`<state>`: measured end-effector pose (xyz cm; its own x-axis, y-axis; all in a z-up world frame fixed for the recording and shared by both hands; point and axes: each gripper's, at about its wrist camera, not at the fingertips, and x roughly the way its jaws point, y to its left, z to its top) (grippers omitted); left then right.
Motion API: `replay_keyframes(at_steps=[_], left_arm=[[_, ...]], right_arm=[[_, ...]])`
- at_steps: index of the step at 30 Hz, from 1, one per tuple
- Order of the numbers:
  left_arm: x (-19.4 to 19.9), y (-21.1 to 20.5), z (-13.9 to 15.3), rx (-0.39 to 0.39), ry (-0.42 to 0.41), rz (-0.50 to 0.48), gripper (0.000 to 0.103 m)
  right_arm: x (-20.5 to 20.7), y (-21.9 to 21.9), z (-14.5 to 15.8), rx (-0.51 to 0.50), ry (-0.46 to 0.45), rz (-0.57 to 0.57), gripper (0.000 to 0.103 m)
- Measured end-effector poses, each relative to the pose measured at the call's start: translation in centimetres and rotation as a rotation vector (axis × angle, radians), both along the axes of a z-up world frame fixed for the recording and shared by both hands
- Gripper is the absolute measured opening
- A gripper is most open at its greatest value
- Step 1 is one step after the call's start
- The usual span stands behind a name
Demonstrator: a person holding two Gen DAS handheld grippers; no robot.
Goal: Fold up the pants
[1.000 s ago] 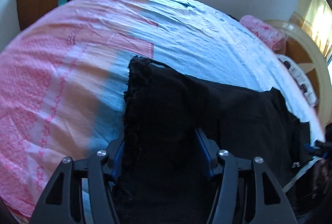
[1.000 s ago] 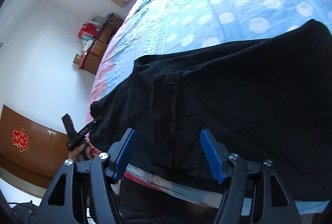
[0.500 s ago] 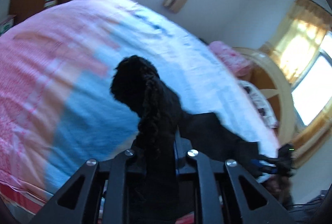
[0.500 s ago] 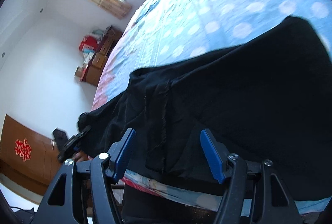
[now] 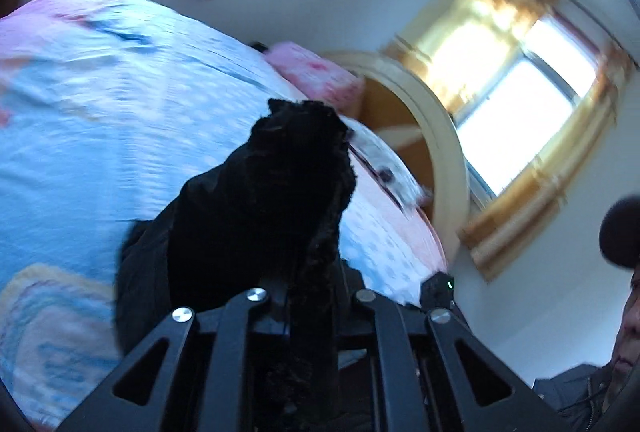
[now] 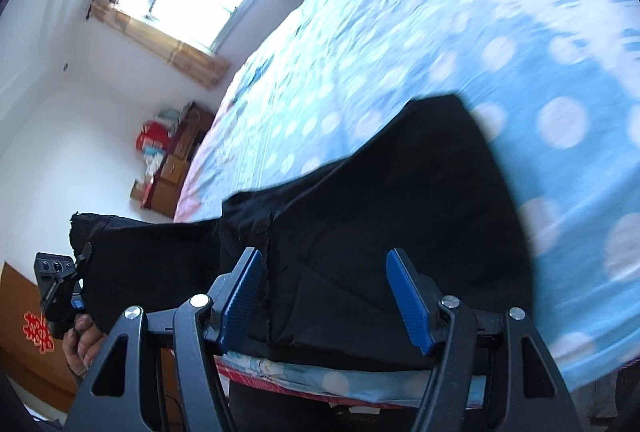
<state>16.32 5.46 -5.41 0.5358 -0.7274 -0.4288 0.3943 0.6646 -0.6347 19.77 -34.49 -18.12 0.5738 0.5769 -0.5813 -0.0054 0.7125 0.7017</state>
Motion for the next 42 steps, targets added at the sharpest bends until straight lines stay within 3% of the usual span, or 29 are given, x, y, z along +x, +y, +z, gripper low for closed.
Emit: replay_keyframes(at_steps=[7, 12, 14, 16, 17, 19, 21, 23, 28, 32, 36, 39, 40, 42], left_arm=[[2.7, -11.9, -1.4, 0.121, 0.012, -0.197, 0.011], [4.2, -18.0, -5.1, 0.226, 0.021, -0.228, 0.014], [5.0, -20.4, -7.1, 0.282, 0.062, -0.261, 0.018], [5.0, -21.6, -7.8, 0.253, 0.092, -0.277, 0.02], [4.8, -21.8, -7.9, 0.222, 0.099, -0.297, 0.023], [3.9, -22.0, -7.3, 0.233, 0.057, -0.297, 0.033], [2.7, -21.2, -6.5, 0.274, -0.02, -0.267, 0.058], [2.1, -19.9, -6.3, 0.297, -0.051, -0.226, 0.068], [1.6, -15.2, -8.3, 0.399, -0.061, -0.101, 0.068], [0.6, -11.8, -10.7, 0.454, -0.039, -0.018, 0.068], [0.3, -9.8, -13.1, 0.499, 0.009, 0.03, 0.068], [0.1, -9.3, -13.5, 0.495, 0.006, 0.043, 0.069], [0.1, -9.3, -13.6, 0.496, 0.002, 0.043, 0.07], [0.1, -9.4, -13.7, 0.499, -0.004, 0.043, 0.071]], right_arm=[[-0.5, -4.2, -0.5, 0.033, 0.003, -0.108, 0.066], [-0.8, -6.0, -1.7, 0.067, 0.023, -0.123, 0.066], [-0.8, -6.7, -1.8, 0.069, 0.02, -0.133, 0.066], [-1.0, -7.1, -1.7, 0.069, 0.014, -0.148, 0.066], [-1.2, -7.6, -1.7, 0.07, 0.008, -0.164, 0.066], [-1.5, -8.1, -1.5, 0.075, -0.004, -0.181, 0.066], [-1.6, -8.3, -1.3, 0.063, -0.015, -0.197, 0.066], [-1.8, -7.9, -1.0, 0.055, -0.027, -0.189, 0.066], [-1.9, -5.1, 0.4, -0.019, -0.079, -0.077, 0.066], [-2.4, -1.7, 2.5, -0.172, -0.164, 0.06, 0.066], [-1.3, 0.6, 0.8, -0.324, -0.068, 0.168, 0.066], [-1.9, 1.8, -0.1, -0.459, -0.069, 0.257, 0.065], [-2.2, 2.0, -0.1, -0.495, -0.072, 0.269, 0.061], [-3.0, 2.5, 0.4, -0.537, -0.098, 0.314, 0.042]])
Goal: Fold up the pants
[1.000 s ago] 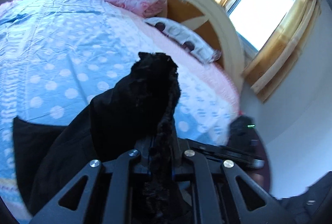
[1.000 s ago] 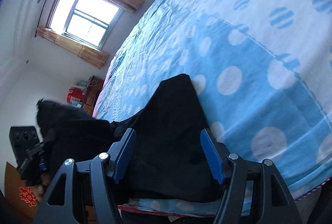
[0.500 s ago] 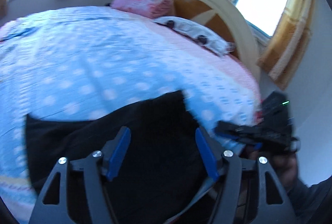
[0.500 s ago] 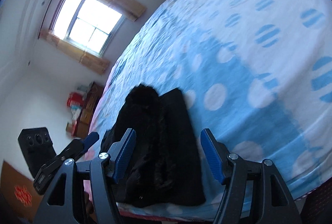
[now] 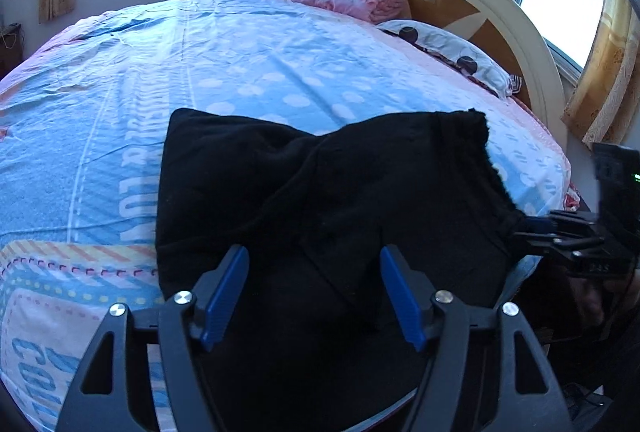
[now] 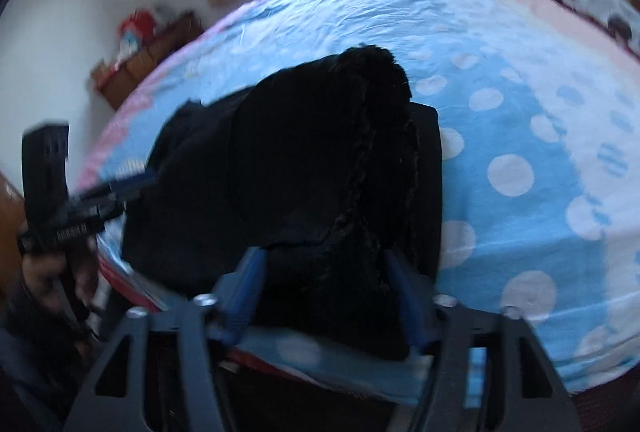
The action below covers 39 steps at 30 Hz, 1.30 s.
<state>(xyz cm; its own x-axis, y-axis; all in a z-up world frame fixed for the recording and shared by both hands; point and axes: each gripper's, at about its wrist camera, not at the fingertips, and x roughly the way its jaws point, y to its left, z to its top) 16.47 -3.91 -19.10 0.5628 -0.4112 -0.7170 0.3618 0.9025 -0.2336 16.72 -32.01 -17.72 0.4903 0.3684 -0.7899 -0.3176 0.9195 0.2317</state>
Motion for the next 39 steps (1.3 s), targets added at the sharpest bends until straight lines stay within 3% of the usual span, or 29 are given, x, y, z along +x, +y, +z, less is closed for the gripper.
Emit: replay_keyframes(at_steps=[2, 5, 10, 13, 15, 16, 17, 21, 24, 26, 28, 34, 36, 39], left_arm=[[0.0, -0.2, -0.2, -0.009, -0.002, -0.011, 0.072], [0.0, -0.8, -0.3, -0.017, 0.001, -0.024, 0.072], [-0.5, -0.7, 0.3, -0.011, -0.028, -0.044, 0.072], [-0.6, -0.4, 0.3, 0.015, -0.048, -0.025, 0.074], [-0.6, -0.4, 0.1, 0.054, -0.061, -0.011, 0.076], [-0.7, -0.3, 0.1, 0.064, -0.065, -0.01, 0.076], [-0.7, -0.3, 0.2, 0.064, -0.067, -0.011, 0.076], [-0.6, 0.1, 0.2, 0.076, -0.088, 0.024, 0.096], [-0.2, 0.3, -0.3, 0.08, -0.082, 0.039, 0.096], [0.2, 0.3, -0.7, 0.095, -0.083, 0.048, 0.097], [1.0, 0.3, -1.3, 0.108, -0.061, 0.048, 0.098], [2.3, 0.9, -0.9, 0.093, -0.037, 0.061, 0.099], [2.6, 0.9, -0.5, 0.125, -0.048, 0.065, 0.099], [3.5, 1.2, 0.1, 0.174, -0.058, 0.067, 0.099]], right_arm=[[-0.6, 0.1, 0.3, -0.023, -0.012, 0.016, 0.041], [-0.5, 0.0, -1.2, -0.076, 0.047, 0.004, 0.041], [-0.4, -0.5, -0.1, -0.021, 0.049, -0.034, 0.045], [-0.4, -1.6, 0.5, 0.075, 0.051, -0.049, 0.046], [0.0, -1.9, 0.2, 0.088, 0.064, -0.059, 0.031], [-0.1, -1.8, 0.2, 0.074, 0.055, -0.059, 0.029], [-0.5, -1.7, 0.5, 0.061, 0.037, -0.058, 0.013], [-1.8, -2.6, 2.4, 0.064, -0.019, -0.068, 0.011], [-1.6, -3.3, 1.3, -0.004, 0.022, -0.102, 0.01], [-1.1, -3.6, -0.3, -0.037, 0.069, -0.128, 0.01], [-0.6, -3.9, -1.0, -0.008, 0.098, -0.143, 0.01], [0.1, -3.0, 0.0, -0.058, 0.105, -0.128, 0.012], [0.1, -3.2, 1.1, -0.072, 0.088, -0.137, 0.03], [0.1, -4.0, 3.2, -0.098, 0.027, -0.199, 0.038]])
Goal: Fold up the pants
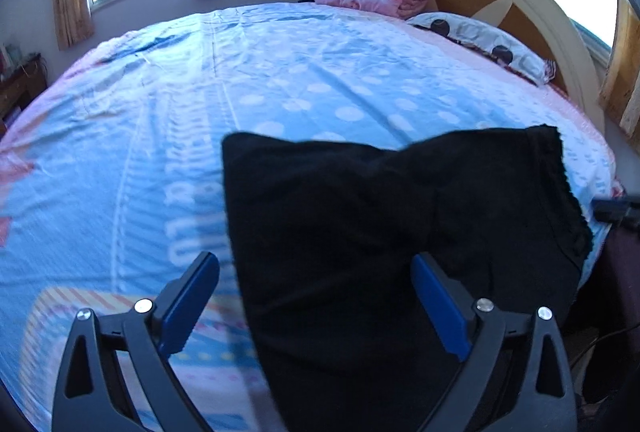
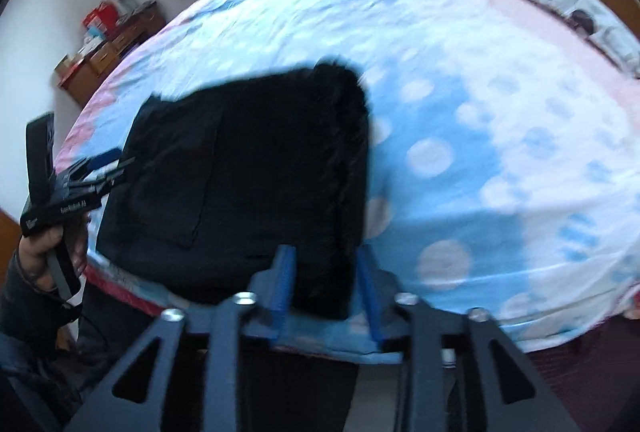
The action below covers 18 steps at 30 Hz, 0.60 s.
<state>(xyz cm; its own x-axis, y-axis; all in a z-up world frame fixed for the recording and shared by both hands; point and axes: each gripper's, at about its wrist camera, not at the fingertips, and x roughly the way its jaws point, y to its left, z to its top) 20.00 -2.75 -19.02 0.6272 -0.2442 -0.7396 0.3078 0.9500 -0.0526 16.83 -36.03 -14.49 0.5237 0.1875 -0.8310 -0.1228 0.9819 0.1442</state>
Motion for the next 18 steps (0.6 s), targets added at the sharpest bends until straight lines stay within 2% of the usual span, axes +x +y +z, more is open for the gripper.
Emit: replay_keyframes(at_steps=[2, 4, 6, 9, 13, 15, 18], left_arm=[[0.7, 0.3, 0.3, 0.018, -0.009, 0.01, 0.099], [1.6, 0.7, 0.6, 0.026, -0.015, 0.017, 0.099], [2.4, 0.9, 0.9, 0.022, -0.016, 0.022, 0.099], [3.7, 1.0, 1.3, 0.013, -0.019, 0.025, 0.099], [5.6, 0.6, 1.1, 0.035, -0.011, 0.023, 0.102], [6.6, 0.6, 0.6, 0.049, -0.004, 0.03, 0.103], [8.2, 0.6, -0.5, 0.024, 0.05, 0.035, 0.103]], right_arm=[[0.4, -0.3, 1.3, 0.002, -0.052, -0.037, 0.038], [1.1, 0.2, 2.4, 0.068, -0.091, -0.031, 0.041], [2.2, 1.6, 2.7, 0.116, -0.101, 0.008, 0.05], [4.3, 4.7, 2.5, 0.124, -0.121, 0.095, 0.05], [7.7, 7.1, 0.7, 0.14, -0.08, 0.142, 0.05], [9.3, 6.9, -0.5, 0.164, -0.056, 0.124, 0.05], [11.3, 5.8, -2.0, 0.206, -0.003, 0.076, 0.05]])
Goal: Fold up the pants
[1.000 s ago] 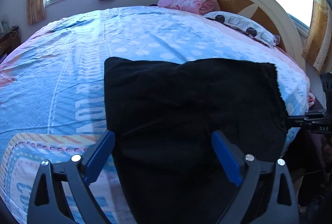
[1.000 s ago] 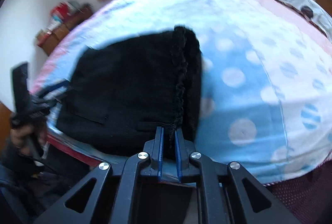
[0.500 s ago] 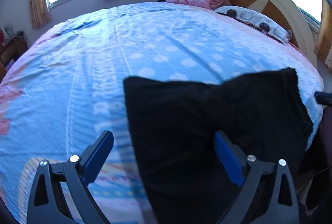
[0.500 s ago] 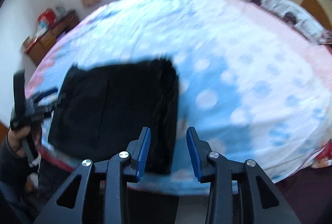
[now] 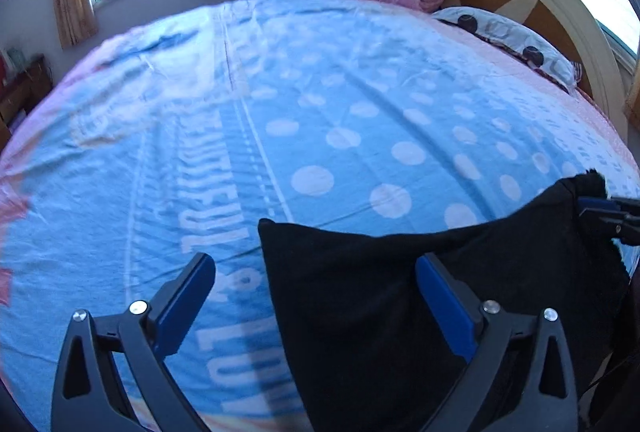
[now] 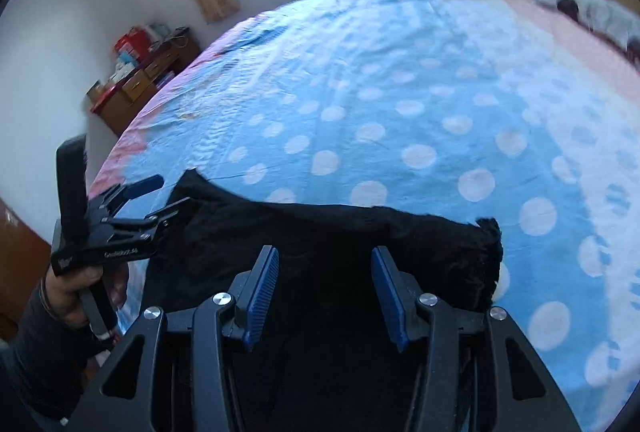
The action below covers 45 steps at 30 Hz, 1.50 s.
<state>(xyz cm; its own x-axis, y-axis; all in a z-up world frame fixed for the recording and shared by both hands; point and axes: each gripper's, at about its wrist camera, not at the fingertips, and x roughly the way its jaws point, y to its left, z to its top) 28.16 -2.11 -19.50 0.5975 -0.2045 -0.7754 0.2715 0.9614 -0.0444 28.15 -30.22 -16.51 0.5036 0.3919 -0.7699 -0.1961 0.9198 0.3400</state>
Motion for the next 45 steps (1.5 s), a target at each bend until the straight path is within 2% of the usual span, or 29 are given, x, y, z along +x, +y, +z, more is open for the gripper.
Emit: replay_keyframes(at_steps=[3, 7, 13, 21, 25, 28, 31, 34, 38, 42, 45], left_arm=[[0.6, -0.5, -0.8, 0.001, 0.019, -0.003, 0.103], [1.2, -0.8, -1.8, -0.022, 0.032, 0.008, 0.103], [0.8, -0.5, -0.7, -0.024, 0.007, 0.019, 0.103], [-4.4, 1.8, 2.1, -0.015, -0.1, 0.052, 0.103], [-7.3, 2.7, 1.6, -0.041, -0.087, 0.065, 0.103], [-9.3, 2.5, 0.9, -0.058, -0.07, 0.055, 0.103], [-10.7, 2.1, -0.2, -0.083, -0.043, 0.047, 0.103], [-11.5, 1.6, -1.2, -0.07, -0.033, 0.04, 0.103], [-11.7, 1.4, -2.3, -0.072, -0.018, 0.034, 0.103], [-11.5, 2.0, -2.6, -0.096, -0.013, 0.037, 0.103], [-11.4, 2.4, -3.0, -0.102, -0.016, 0.032, 0.103]], right_arm=[[0.6, -0.5, -1.2, -0.014, 0.037, -0.009, 0.05], [0.9, -1.2, -2.0, 0.003, 0.041, -0.002, 0.05], [1.0, -1.2, -2.0, -0.004, 0.048, 0.005, 0.05], [-0.6, 0.0, 1.6, -0.078, -0.01, 0.025, 0.051], [-0.4, 1.9, 3.7, -0.12, -0.046, 0.072, 0.052], [0.6, 4.3, 4.4, -0.108, -0.051, 0.135, 0.053], [2.4, 7.1, 4.2, -0.065, -0.027, 0.206, 0.053], [4.9, 10.6, 3.4, -0.059, 0.014, 0.275, 0.053], [8.5, 15.5, 1.9, 0.022, 0.101, 0.371, 0.053], [11.0, 19.2, 0.0, 0.005, 0.178, 0.428, 0.053], [12.2, 21.1, -1.7, 0.039, 0.283, 0.504, 0.053]])
